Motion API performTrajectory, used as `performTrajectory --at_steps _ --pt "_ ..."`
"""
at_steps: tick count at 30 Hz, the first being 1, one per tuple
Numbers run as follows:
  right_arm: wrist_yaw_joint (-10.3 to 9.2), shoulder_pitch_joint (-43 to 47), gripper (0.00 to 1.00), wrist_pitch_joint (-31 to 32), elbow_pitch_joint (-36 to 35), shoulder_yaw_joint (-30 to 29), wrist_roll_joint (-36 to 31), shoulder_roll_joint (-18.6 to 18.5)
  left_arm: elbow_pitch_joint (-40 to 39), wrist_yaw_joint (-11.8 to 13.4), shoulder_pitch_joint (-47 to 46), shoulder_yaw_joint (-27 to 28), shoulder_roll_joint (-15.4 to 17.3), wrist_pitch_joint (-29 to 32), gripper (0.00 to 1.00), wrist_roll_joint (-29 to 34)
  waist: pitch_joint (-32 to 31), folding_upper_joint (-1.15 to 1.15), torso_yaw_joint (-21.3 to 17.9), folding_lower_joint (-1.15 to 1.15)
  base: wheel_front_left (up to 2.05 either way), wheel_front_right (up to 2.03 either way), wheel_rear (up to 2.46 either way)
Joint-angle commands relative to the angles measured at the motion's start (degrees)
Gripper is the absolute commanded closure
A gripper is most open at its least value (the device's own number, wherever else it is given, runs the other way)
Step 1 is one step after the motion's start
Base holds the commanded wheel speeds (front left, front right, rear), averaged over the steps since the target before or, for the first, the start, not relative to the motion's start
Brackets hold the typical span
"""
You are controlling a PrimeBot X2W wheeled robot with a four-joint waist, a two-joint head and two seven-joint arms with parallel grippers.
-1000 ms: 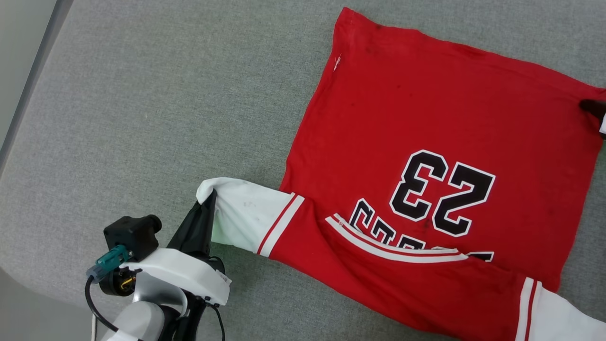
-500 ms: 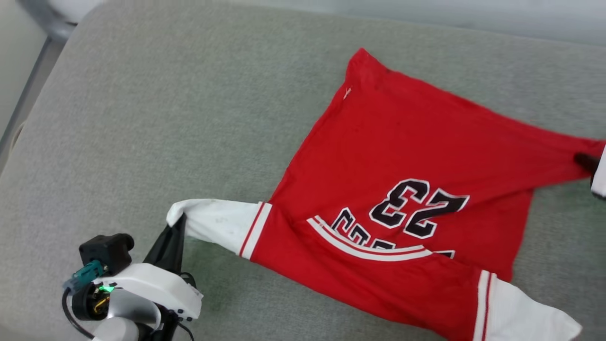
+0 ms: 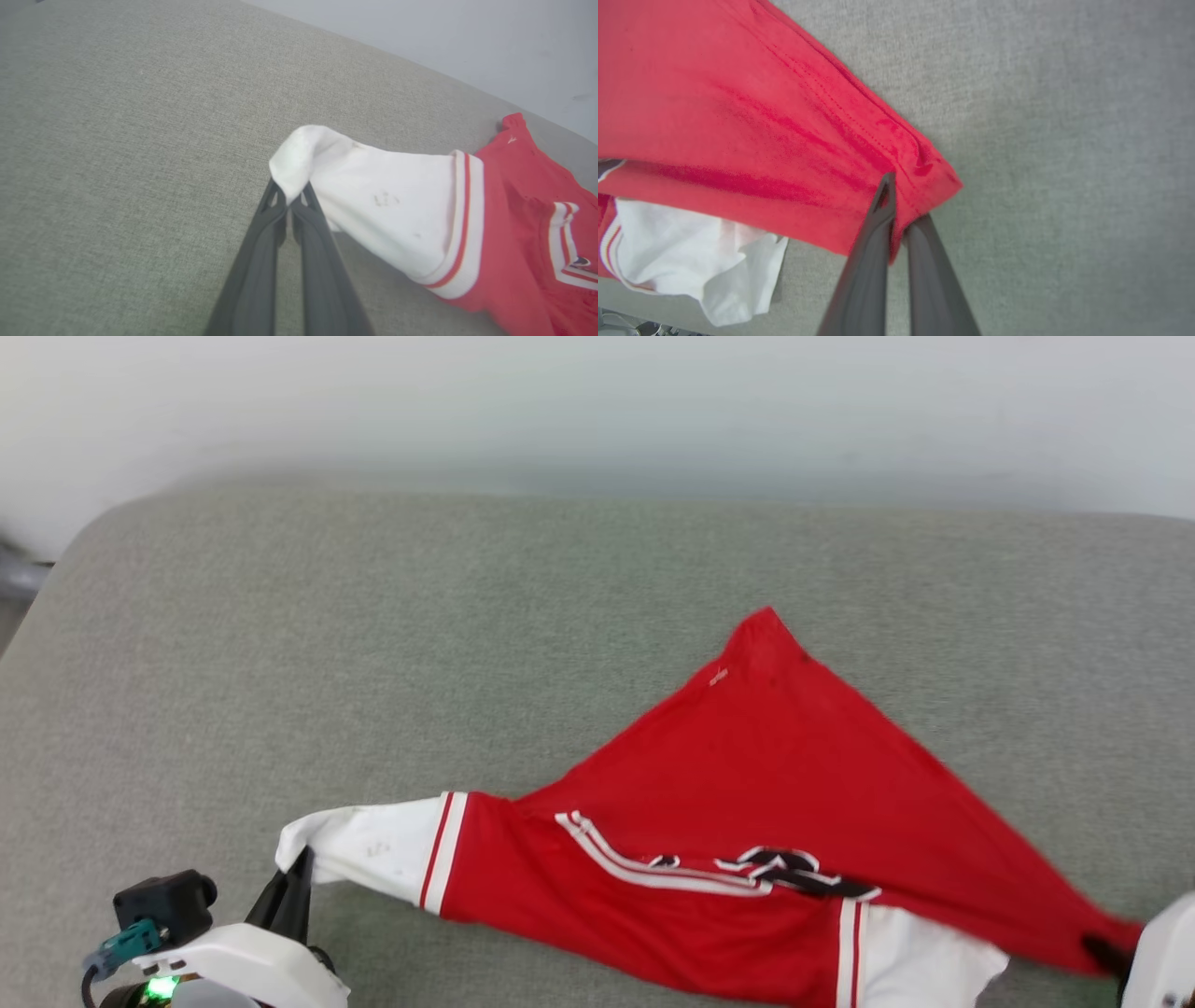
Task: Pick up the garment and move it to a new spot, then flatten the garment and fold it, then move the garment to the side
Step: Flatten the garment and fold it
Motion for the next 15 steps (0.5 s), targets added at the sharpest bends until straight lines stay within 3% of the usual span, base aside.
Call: performTrajectory --at_steps 1,8,13,14,15 --pt "-0.08 3.04 1.0 0.97 -1.67 -0.86 -1.17 1.33 0.35 0.17 0.84 0.41 0.51 -0.07 1.0 -0.36 -1.97 0.0 -2.0 0.01 0.0 0.0 0.0" --pt "-0.08 15.29 1.0 5.66 -9.24 -2.76 -4.38 11.08 2.43 -0.31 2.28 0.99 1.1 0.42 1.0 -1.61 -3.83 0.0 -4.23 0.01 0.0 0.0 0.0" --pt "-0.08 18.53 1.0 5.31 -10.2 -3.83 -4.66 14.49 3.25 -0.71 2.54 0.67 0.91 0.71 1.0 -2.0 -4.12 0.0 -5.12 0.01 0.0 0.0 0.0" --pt "-0.07 18.47 0.61 4.43 -10.53 -3.68 -4.32 14.74 3.34 -0.77 2.48 0.57 0.87 0.84 1.0 -2.16 -4.07 0.0 -5.27 0.01 0.0 0.0 0.0" --pt "-0.07 18.31 0.0 3.42 -10.76 -3.43 -4.03 14.95 3.38 -0.75 2.45 0.49 0.97 0.97 1.0 -2.2 -3.97 0.0 -5.46 0.01 0.0 0.0 0.0"
